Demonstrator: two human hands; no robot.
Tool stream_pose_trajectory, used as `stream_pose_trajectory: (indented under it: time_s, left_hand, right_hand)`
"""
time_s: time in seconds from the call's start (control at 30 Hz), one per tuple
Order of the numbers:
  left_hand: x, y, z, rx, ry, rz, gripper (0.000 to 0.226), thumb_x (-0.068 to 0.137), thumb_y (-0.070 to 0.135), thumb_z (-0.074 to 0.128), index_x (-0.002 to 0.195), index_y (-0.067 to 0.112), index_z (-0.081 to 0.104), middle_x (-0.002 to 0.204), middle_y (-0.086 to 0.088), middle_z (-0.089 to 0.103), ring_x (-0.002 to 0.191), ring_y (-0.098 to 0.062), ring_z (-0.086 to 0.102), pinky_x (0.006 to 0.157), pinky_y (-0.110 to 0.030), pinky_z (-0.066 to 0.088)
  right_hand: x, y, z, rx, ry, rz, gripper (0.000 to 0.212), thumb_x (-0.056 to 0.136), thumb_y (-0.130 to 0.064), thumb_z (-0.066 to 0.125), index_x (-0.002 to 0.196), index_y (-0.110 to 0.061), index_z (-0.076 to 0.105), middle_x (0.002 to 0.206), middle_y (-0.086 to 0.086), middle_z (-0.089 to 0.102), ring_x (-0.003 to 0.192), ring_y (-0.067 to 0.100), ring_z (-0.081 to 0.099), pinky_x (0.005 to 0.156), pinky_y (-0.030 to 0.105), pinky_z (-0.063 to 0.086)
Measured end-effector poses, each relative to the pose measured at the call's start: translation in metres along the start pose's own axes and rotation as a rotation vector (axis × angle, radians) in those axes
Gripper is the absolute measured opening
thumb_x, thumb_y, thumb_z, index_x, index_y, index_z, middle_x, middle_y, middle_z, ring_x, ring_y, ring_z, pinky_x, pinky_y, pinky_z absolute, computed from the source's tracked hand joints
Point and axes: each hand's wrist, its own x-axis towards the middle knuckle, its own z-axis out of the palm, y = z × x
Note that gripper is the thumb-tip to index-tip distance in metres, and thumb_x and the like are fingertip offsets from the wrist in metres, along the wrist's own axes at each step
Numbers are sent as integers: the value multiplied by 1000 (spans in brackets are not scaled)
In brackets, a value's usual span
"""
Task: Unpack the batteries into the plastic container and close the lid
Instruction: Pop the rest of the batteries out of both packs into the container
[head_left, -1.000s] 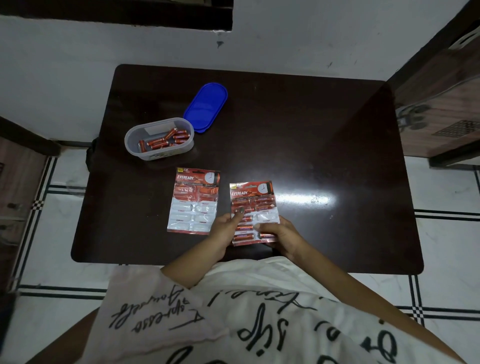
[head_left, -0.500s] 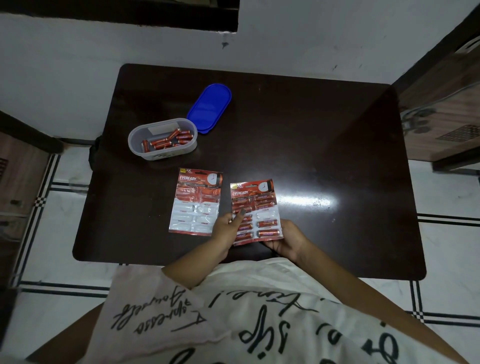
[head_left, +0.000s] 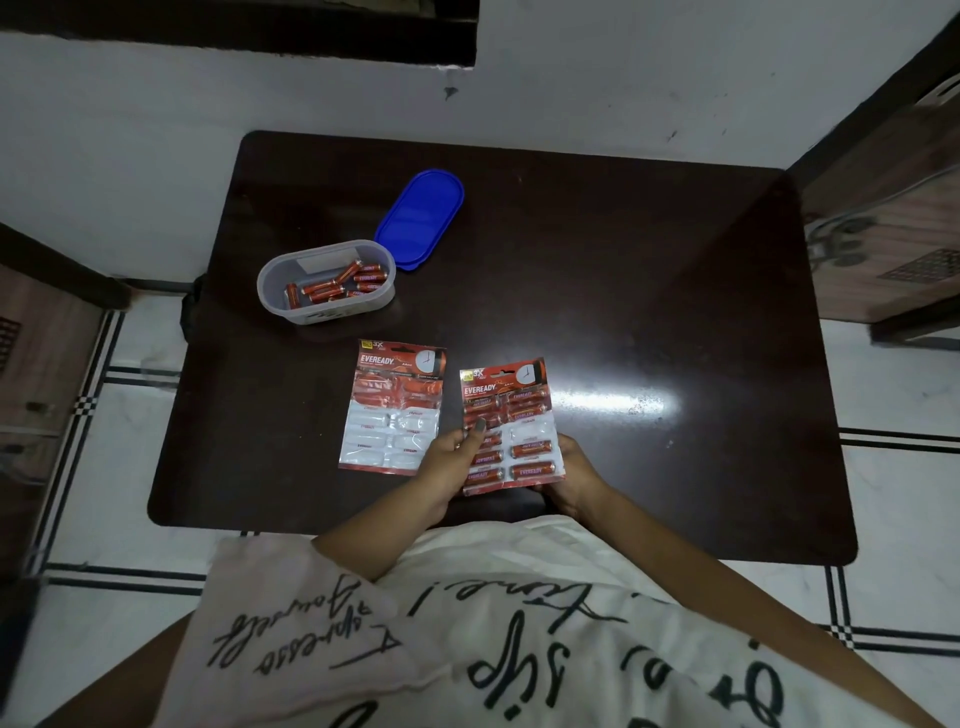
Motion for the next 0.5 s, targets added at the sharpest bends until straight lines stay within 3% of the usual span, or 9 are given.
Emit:
stream_pose_trajectory:
  time_s: [0.17, 0.4, 0.5]
  left_hand:
    - [2, 0, 2, 34, 20, 23, 36, 94, 47, 54, 101, 15, 69, 97, -5, 76, 84, -17, 73, 72, -26, 55]
    - [6, -4, 9, 39, 81, 45, 43, 92, 50, 56, 100, 10, 71, 93, -6, 76, 83, -19, 73, 73, -28, 56]
    - [5, -1, 9, 24, 88, 39, 42, 92, 49, 56, 99, 10, 70, 92, -5, 75, 82, -19, 72, 65, -24, 53]
  right_hand:
    - [-2, 4, 0, 23, 36, -59, 21, 99, -6, 51, 102, -5, 72, 93, 13, 76, 87, 33, 71, 83, 45, 60]
    - [-3, 6, 2, -9, 44, -9, 20, 98, -18, 55, 99, -9, 72, 104, 20, 73, 98, 41, 69, 92, 49, 55]
    - [-4, 4, -1, -116, 64, -30, 28, 101, -12, 50, 80, -11, 68, 72, 3, 73, 66, 23, 68, 64, 31, 57]
